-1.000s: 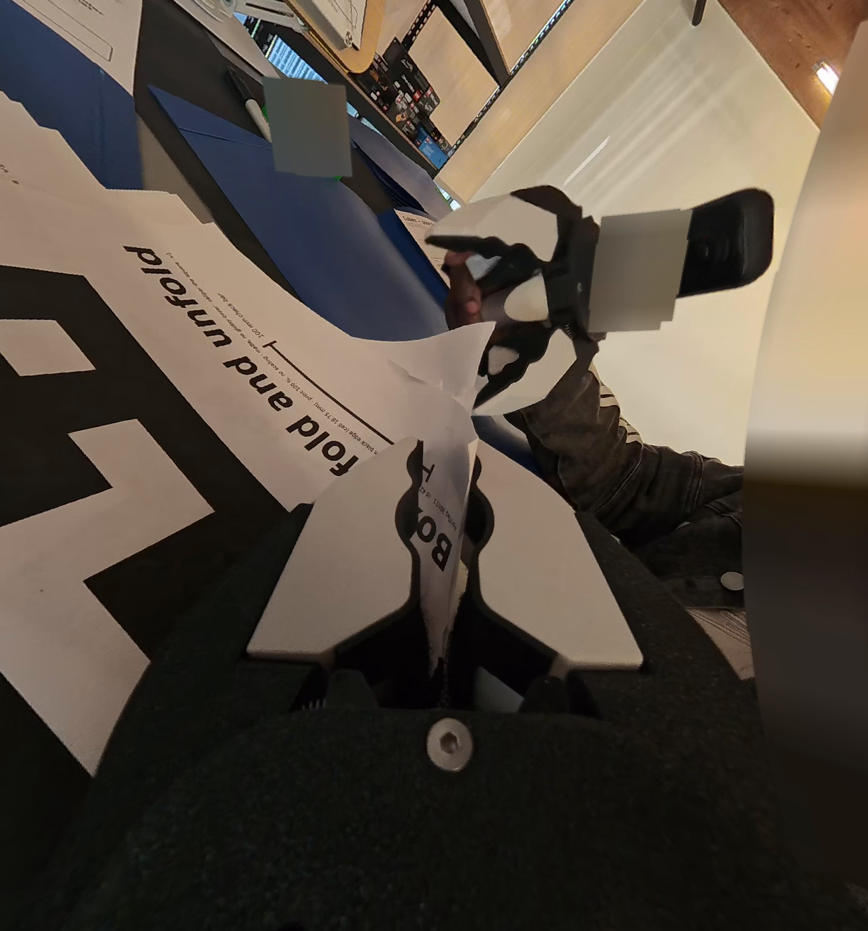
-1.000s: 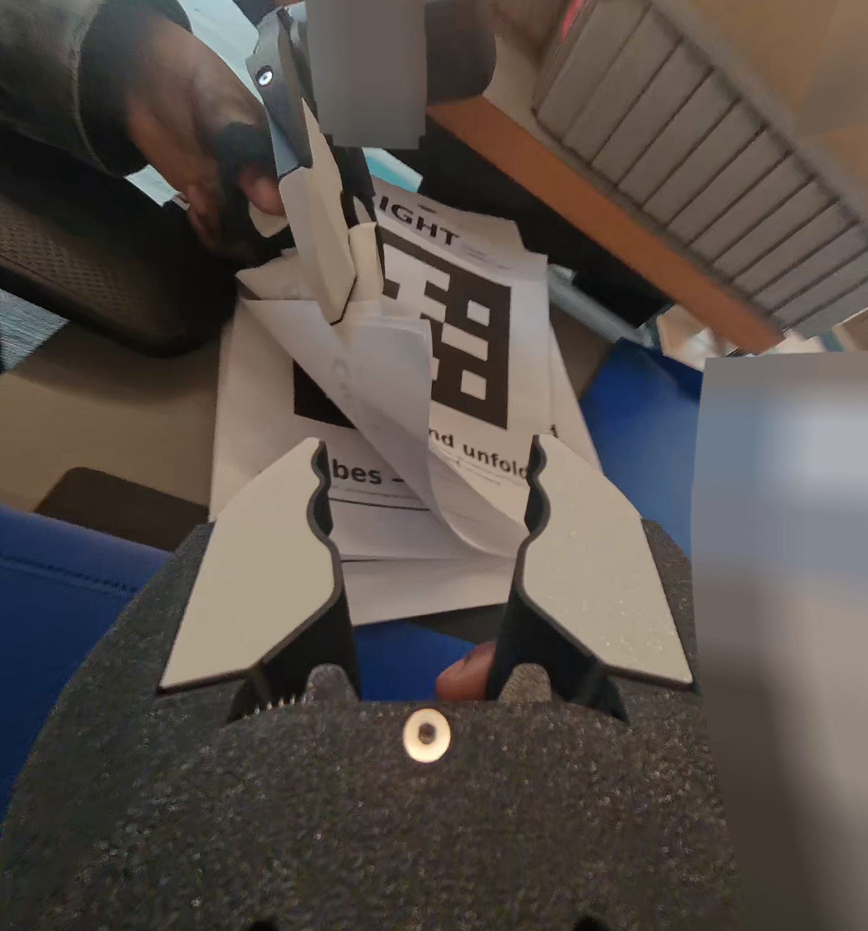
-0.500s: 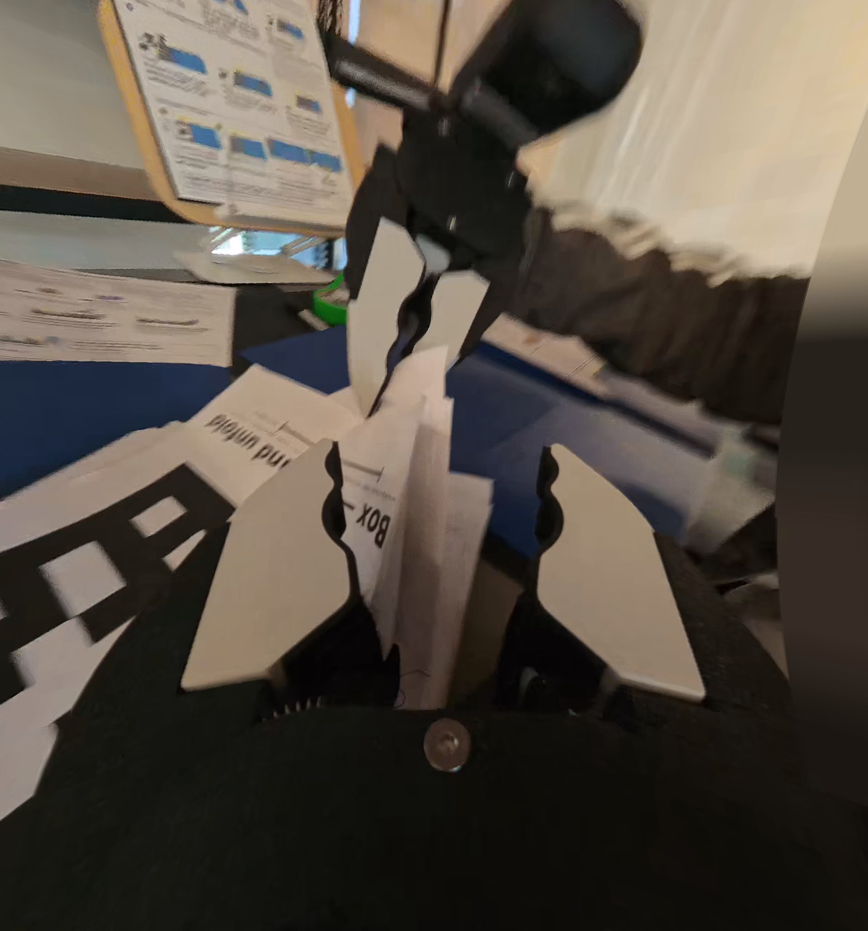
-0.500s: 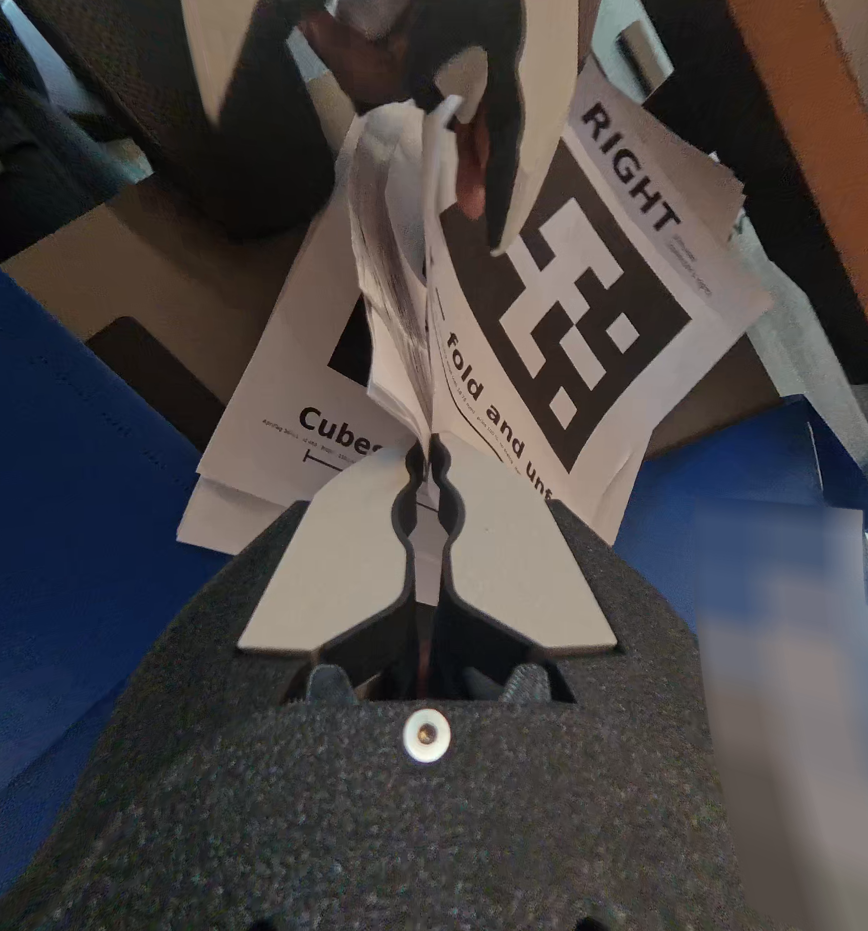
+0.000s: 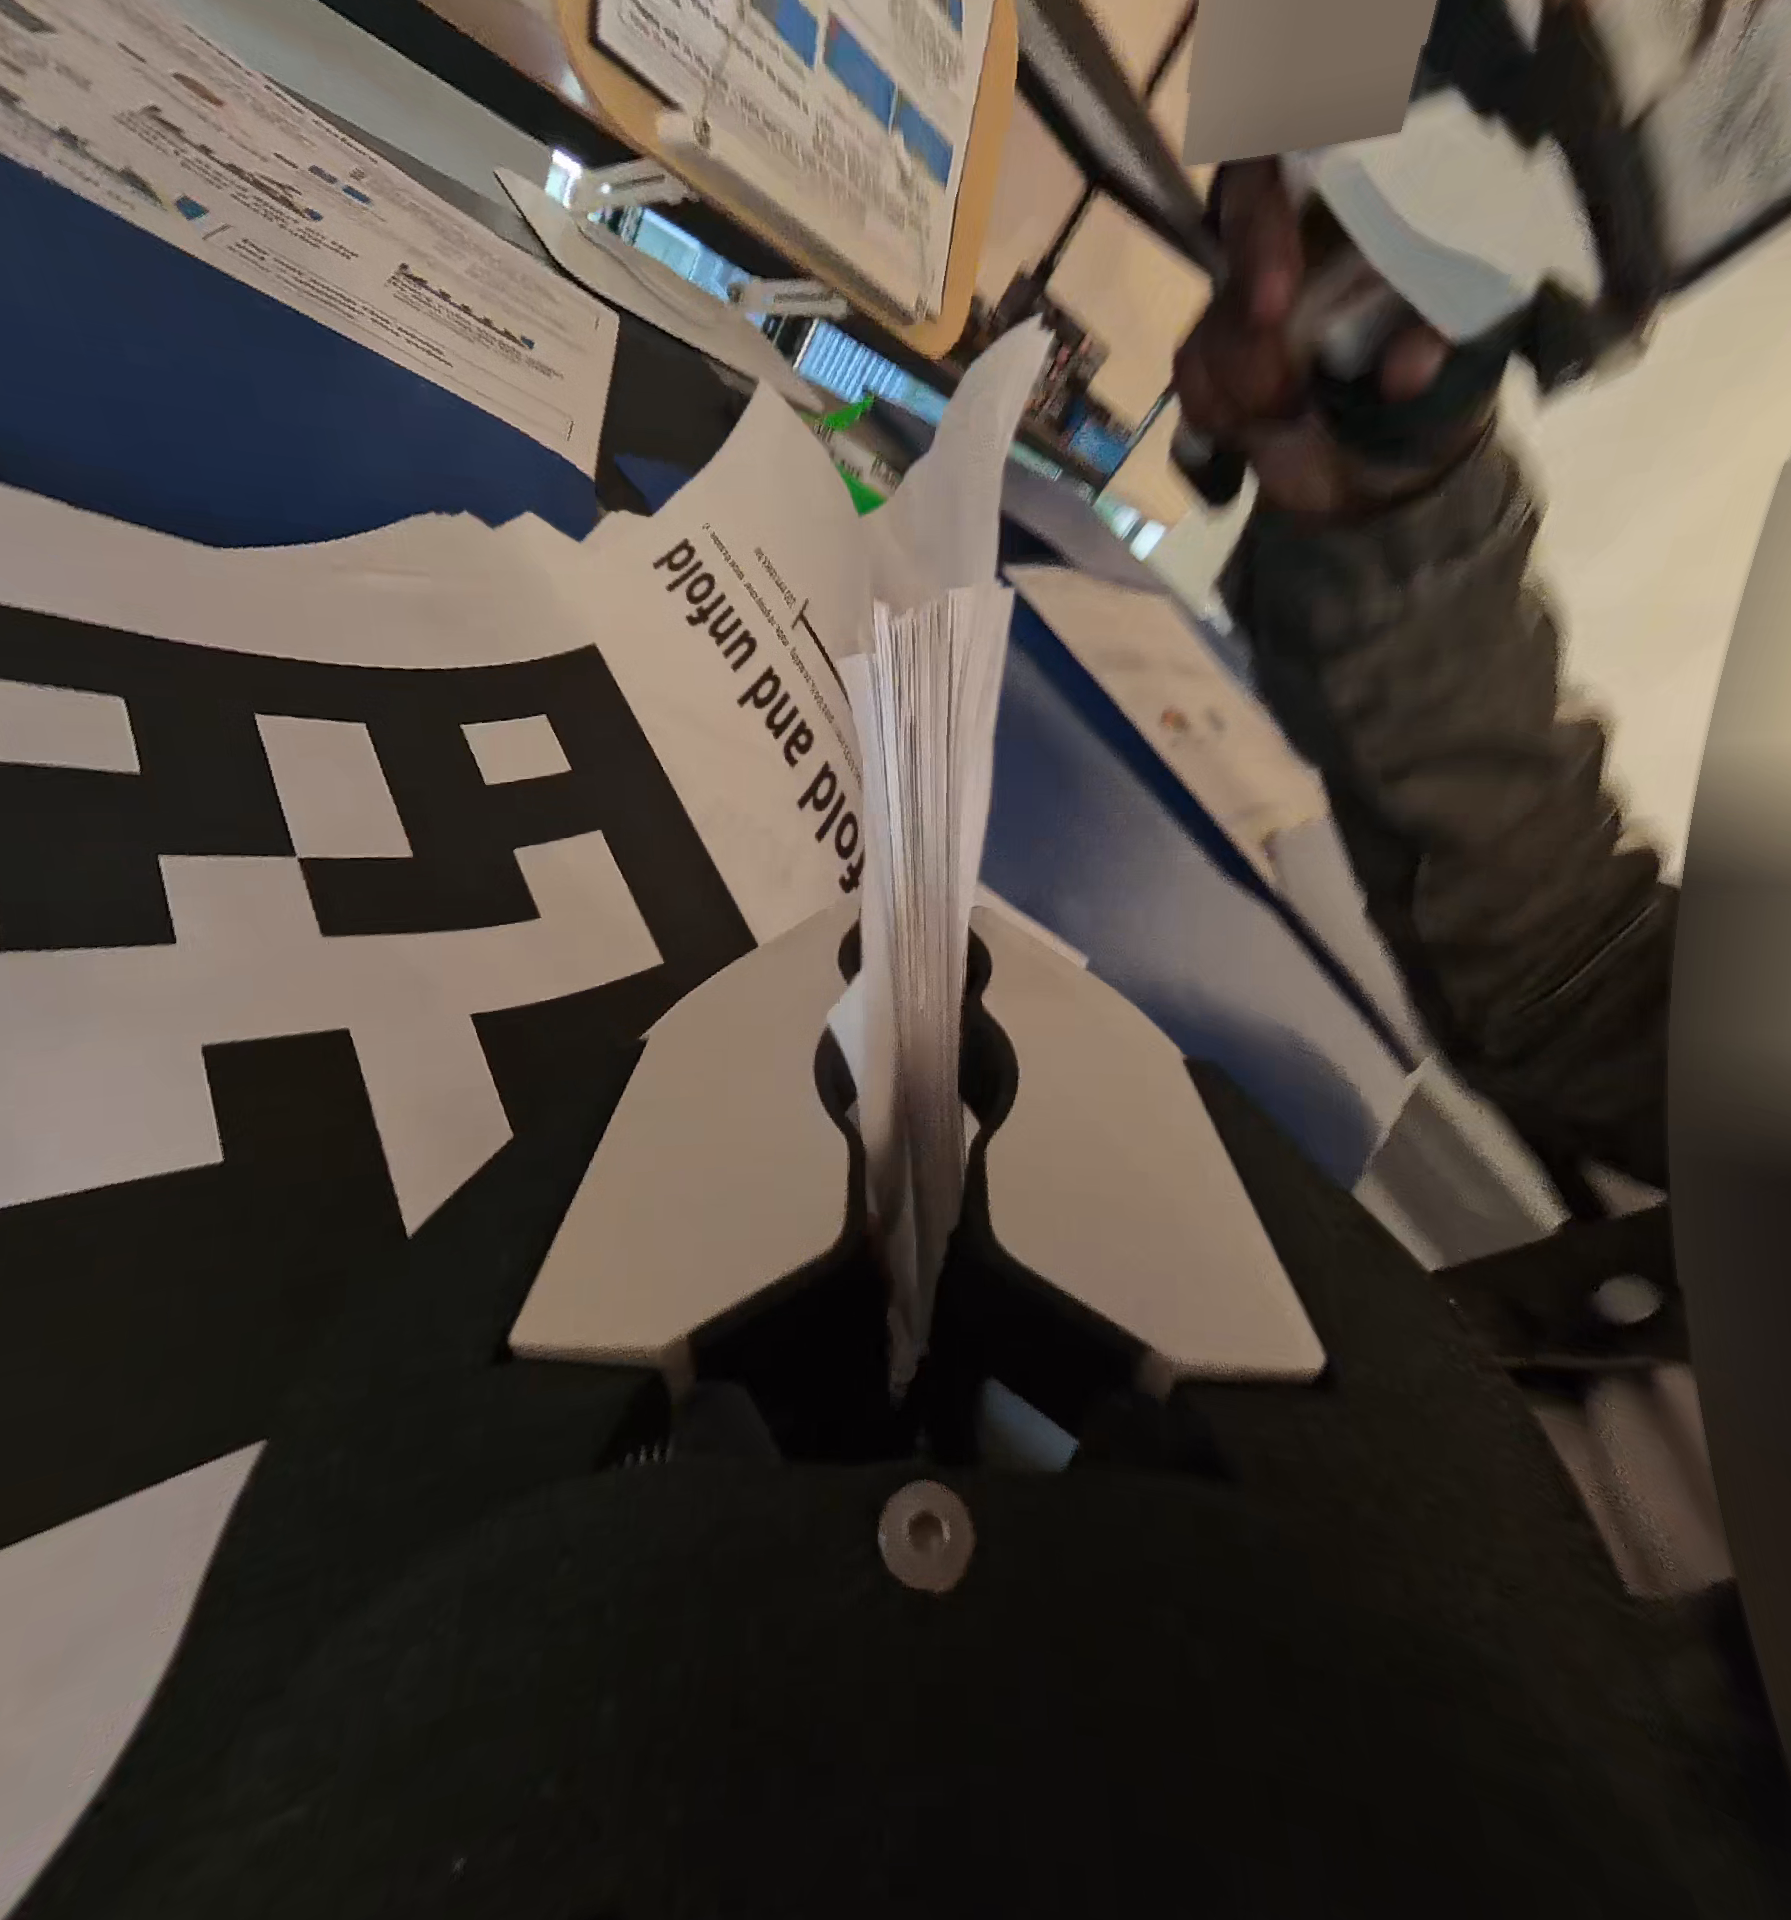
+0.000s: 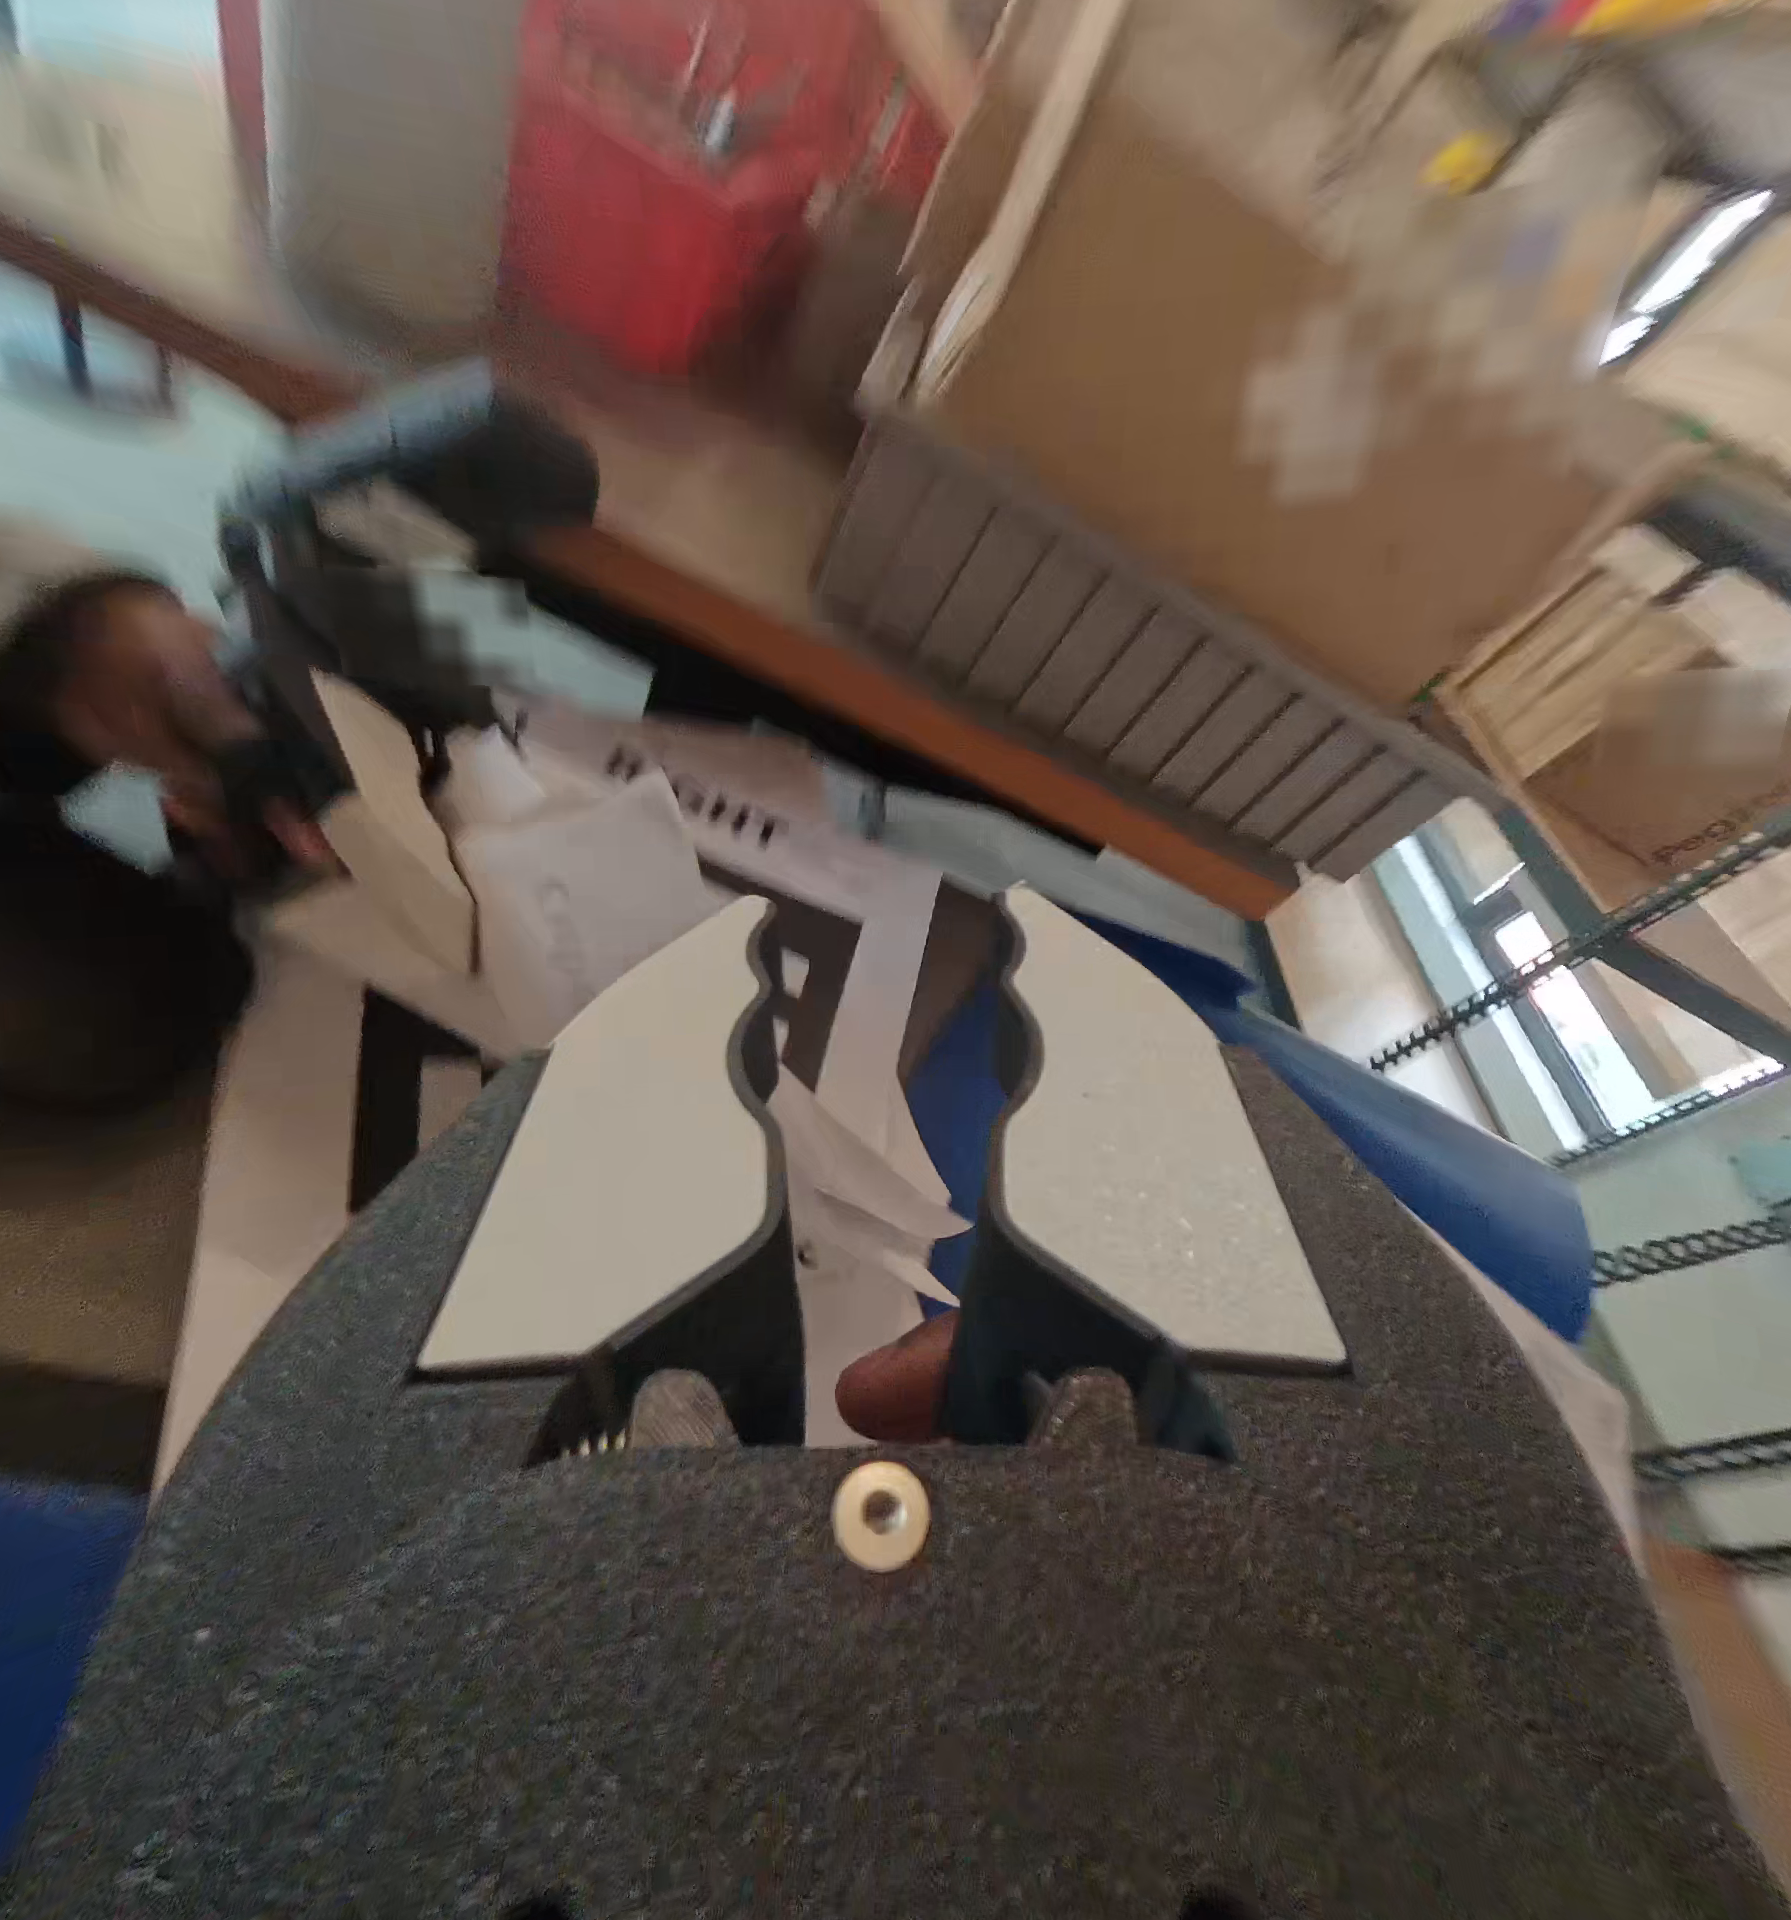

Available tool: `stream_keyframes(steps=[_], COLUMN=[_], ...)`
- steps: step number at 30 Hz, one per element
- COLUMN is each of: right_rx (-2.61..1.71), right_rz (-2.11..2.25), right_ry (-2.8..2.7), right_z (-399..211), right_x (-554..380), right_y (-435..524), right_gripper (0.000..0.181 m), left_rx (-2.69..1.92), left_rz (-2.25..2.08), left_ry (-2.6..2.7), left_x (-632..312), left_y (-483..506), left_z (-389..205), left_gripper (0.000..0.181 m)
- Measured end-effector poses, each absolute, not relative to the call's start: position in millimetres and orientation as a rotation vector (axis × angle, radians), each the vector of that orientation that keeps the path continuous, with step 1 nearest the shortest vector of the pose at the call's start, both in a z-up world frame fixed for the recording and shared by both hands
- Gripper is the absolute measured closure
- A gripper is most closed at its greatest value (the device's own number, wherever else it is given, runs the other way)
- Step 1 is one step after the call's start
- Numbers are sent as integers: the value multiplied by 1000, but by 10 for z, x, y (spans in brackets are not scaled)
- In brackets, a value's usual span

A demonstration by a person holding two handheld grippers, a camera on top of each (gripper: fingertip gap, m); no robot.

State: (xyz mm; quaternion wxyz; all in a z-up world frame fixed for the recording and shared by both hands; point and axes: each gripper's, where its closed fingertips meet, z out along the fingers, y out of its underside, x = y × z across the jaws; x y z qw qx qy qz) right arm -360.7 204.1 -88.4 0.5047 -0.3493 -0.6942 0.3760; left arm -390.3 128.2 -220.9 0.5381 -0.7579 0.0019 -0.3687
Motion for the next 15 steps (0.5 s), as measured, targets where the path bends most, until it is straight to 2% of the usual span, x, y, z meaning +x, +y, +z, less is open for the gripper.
stream_keyframes(steps=[1,3,8,15], right_rx=[-853,-872,-1058,-1089], right_rz=[999,1162,1401,1377], right_ry=[-1571,-1439,-1453,-1508], right_z=[-845,-965,-1923,-2042], right_x=[-3495,-3312,-3226,-3217], right_y=[2065,2064,2012,2048], right_gripper=[149,157,155,157], left_rx=[-1772,-1707,-1518,-1393], left_rz=[-929,-1013,-1171,-1260], left_ry=[-45,-122,-264,-319], left_x=[-3942,-4008,-4202,-4330], left_y=[1287,1287,1242,1194], left_z=[-2183,-2131,-1971,-1872], left_gripper=[166,166,166,166])
